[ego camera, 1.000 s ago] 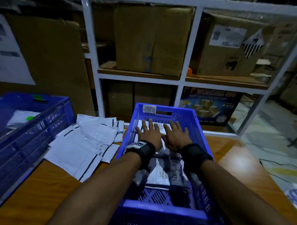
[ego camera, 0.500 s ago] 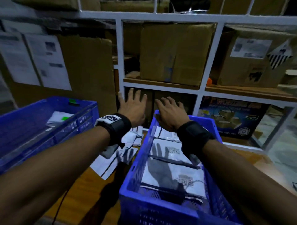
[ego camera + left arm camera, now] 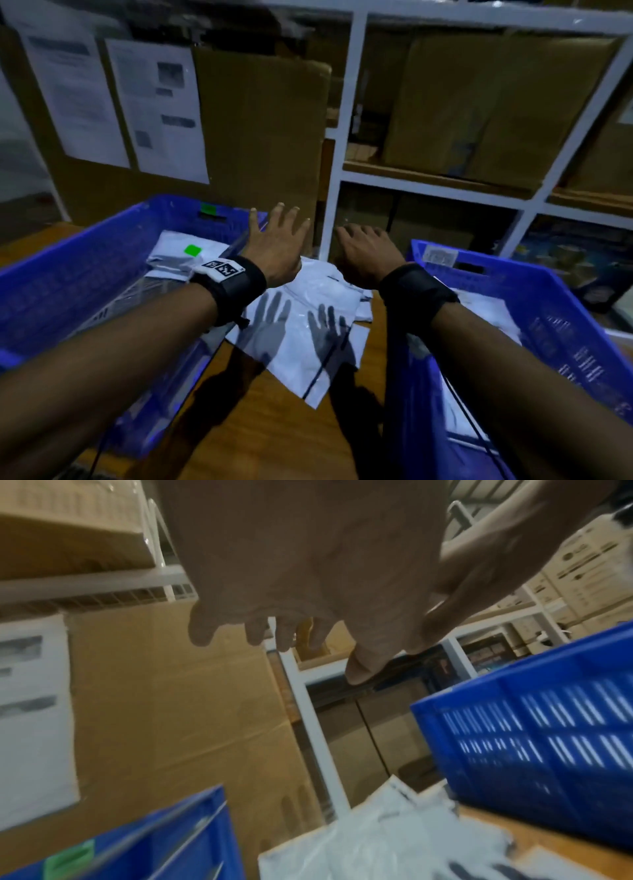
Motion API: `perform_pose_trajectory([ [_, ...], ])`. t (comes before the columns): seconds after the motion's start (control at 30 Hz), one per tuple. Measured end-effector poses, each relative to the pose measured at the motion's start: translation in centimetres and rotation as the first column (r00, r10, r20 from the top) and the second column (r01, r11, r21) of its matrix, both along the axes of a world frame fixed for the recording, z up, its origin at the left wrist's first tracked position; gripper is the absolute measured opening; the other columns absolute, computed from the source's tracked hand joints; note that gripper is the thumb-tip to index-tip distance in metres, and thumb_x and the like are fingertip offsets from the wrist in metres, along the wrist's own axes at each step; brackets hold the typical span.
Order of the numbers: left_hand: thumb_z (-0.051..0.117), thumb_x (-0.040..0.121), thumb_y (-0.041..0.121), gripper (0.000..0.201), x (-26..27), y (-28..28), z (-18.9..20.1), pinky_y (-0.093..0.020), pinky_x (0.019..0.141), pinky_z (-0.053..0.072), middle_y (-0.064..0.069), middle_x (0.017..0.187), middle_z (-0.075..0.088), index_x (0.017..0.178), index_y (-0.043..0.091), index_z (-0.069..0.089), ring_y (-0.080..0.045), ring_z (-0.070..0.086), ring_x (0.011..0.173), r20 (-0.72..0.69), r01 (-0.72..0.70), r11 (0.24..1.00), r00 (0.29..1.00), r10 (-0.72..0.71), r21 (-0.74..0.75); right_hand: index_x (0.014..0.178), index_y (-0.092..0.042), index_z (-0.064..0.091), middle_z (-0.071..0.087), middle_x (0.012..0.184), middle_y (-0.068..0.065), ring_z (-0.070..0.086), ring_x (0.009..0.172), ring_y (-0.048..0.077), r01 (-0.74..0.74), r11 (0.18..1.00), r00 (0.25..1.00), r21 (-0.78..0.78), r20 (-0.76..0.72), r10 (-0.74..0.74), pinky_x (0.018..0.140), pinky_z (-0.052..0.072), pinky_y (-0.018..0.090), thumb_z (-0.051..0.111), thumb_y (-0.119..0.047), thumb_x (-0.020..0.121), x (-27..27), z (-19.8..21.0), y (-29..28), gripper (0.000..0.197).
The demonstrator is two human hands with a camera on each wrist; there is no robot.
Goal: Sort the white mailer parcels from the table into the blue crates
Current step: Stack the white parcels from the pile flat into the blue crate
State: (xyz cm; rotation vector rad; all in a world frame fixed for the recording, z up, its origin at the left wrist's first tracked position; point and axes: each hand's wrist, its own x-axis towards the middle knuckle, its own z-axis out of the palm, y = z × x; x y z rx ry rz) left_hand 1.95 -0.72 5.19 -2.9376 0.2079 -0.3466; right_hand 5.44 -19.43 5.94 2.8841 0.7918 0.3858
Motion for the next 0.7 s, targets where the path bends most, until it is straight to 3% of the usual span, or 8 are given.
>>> perform_pose_trajectory([
  [0.27,0.054,0.098,0.038,0.066,1.2,4.4,-6.7,-0.073,0.111,0.011,-0.011,0.165,0.002,0.153,0.020,0.023,-0.039,0.000,0.151,-0.199,0.086,0.995,0.977,-0.076,0.044,0.137,-0.007,0.045,0.045,0.141,0.021,0.040,0.128,0.040,-0.101,0.993,0.983,-0.053,-0.159,0.091,0.108,0.032,0.046,0.052,-0.040,0.094,-2.0,-11.5,6.5,0.054],
  [0.4,0.050,0.100,0.034,0.062,1.5,5.0,-9.3,-0.064,0.117,0.011,-0.015,0.165,-0.003,0.154,0.015,0.025,-0.045,-0.005,0.149,-0.356,0.132,0.990,0.928,-0.108,0.042,0.143,-0.005,0.038,0.035,0.151,0.016,0.023,0.144,0.036,0.012,0.996,0.975,-0.093,-0.218,-0.032,0.117,0.019,0.051,0.049,-0.048,0.095,-4.3,-16.3,6.9,0.067],
  [0.57,0.053,0.099,0.038,0.071,1.6,4.4,-11.1,-0.063,0.117,0.006,-0.015,0.166,-0.004,0.157,0.017,0.017,-0.044,-0.005,0.150,-0.435,0.189,0.981,0.887,-0.156,0.033,0.147,-0.004,0.030,0.021,0.159,0.014,0.003,0.150,0.034,0.178,0.979,0.940,-0.104,-0.278,-0.200,0.117,0.009,0.059,0.053,-0.055,0.092,-5.0,-18.3,6.4,0.078],
  [0.63,0.057,0.097,0.040,0.075,1.6,4.1,-11.5,-0.065,0.117,0.003,-0.015,0.166,-0.003,0.157,0.019,0.018,-0.043,-0.005,0.150,-0.432,0.198,0.979,0.888,-0.158,0.049,0.147,-0.005,0.033,0.021,0.160,0.013,0.003,0.151,0.033,0.182,0.978,0.946,-0.098,-0.252,-0.201,0.116,0.008,0.060,0.056,-0.051,0.092,-5.0,-18.2,6.3,0.075],
  [0.7,0.057,0.097,0.039,0.072,1.6,4.2,-11.5,-0.066,0.115,0.001,-0.015,0.166,-0.002,0.156,0.020,0.020,-0.042,-0.006,0.150,-0.418,0.192,0.979,0.897,-0.145,0.072,0.140,-0.007,0.045,0.032,0.155,0.013,0.010,0.150,0.032,0.154,0.986,0.968,-0.062,-0.191,-0.164,0.115,0.010,0.061,0.062,-0.040,0.090,-4.8,-17.7,6.4,0.062],
])
